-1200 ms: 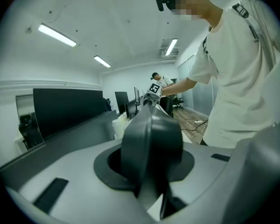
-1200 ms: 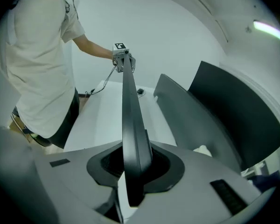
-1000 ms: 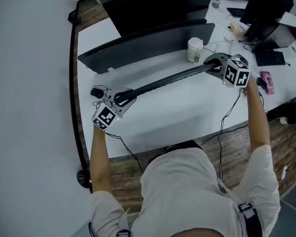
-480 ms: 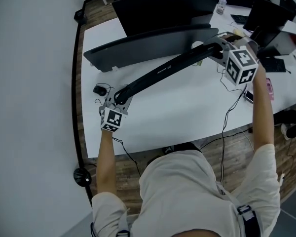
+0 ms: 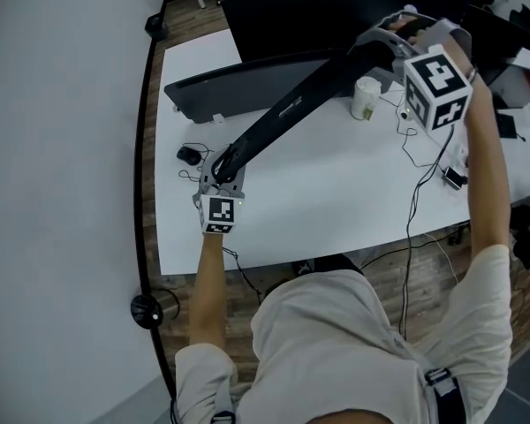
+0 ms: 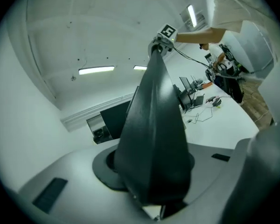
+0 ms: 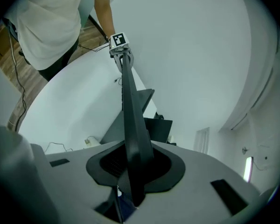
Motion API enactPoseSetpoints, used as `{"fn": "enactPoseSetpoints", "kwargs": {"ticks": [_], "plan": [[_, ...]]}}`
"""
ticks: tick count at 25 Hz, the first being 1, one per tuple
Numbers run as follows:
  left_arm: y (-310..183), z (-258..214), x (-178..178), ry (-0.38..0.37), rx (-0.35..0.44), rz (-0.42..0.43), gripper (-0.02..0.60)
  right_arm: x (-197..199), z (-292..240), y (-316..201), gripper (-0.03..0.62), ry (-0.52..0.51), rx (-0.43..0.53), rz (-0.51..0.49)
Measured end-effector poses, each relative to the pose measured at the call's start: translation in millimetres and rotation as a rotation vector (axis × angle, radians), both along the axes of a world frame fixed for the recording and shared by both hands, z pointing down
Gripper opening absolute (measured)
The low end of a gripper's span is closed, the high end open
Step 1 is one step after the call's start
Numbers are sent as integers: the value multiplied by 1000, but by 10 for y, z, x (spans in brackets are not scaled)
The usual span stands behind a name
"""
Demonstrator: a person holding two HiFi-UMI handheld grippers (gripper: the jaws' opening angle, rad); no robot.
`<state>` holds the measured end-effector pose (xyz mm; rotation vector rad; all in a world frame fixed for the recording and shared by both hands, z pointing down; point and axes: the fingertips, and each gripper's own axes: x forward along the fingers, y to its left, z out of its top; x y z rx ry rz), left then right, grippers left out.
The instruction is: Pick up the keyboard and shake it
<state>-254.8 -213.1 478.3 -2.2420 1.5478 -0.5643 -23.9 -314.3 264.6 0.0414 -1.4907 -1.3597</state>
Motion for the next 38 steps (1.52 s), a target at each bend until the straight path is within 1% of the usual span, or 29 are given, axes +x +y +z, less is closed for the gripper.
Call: {"fn": "enactPoseSetpoints", "kwargs": {"ticks": [2, 3, 8, 12, 16, 19, 20, 24, 27, 32, 36, 38], "plan": [[29, -20, -11, -27, 41, -23, 124, -91, -166, 25, 114, 17, 41, -28], [40, -66, -14, -29, 60, -30, 119, -142, -238, 43, 115, 28, 59, -41], [67, -255, -59, 1, 133, -68, 112, -396, -466, 109, 114, 104, 144, -96], [76, -146, -69, 60, 138, -112, 112, -515, -490, 111, 114, 144, 170, -122], [89, -245, -146, 39, 156, -118, 112, -552, -492, 119, 114, 119, 164, -131], [71, -167, -373, 37, 124, -150, 112, -545, -465, 92, 114, 49, 166, -131], [59, -198, -441, 23, 124, -154, 112, -534, -445, 76, 114, 20, 167, -128], [-14, -431, -588, -101, 146, -130, 112, -369, -300, 19, 112, -107, 162, -92], [-81, -593, -655, -196, 145, -102, 114, -194, -128, -2, 110, -218, 145, -56], [-151, -725, -632, -291, 103, -35, 118, 154, 308, 104, 110, -395, 88, 31], [-258, -783, -553, -402, 73, 20, 126, 411, 775, 174, 112, -559, 52, 129], [-311, -770, -463, -472, 51, 56, 130, 552, 1072, 218, 110, -629, 26, 181]]}}
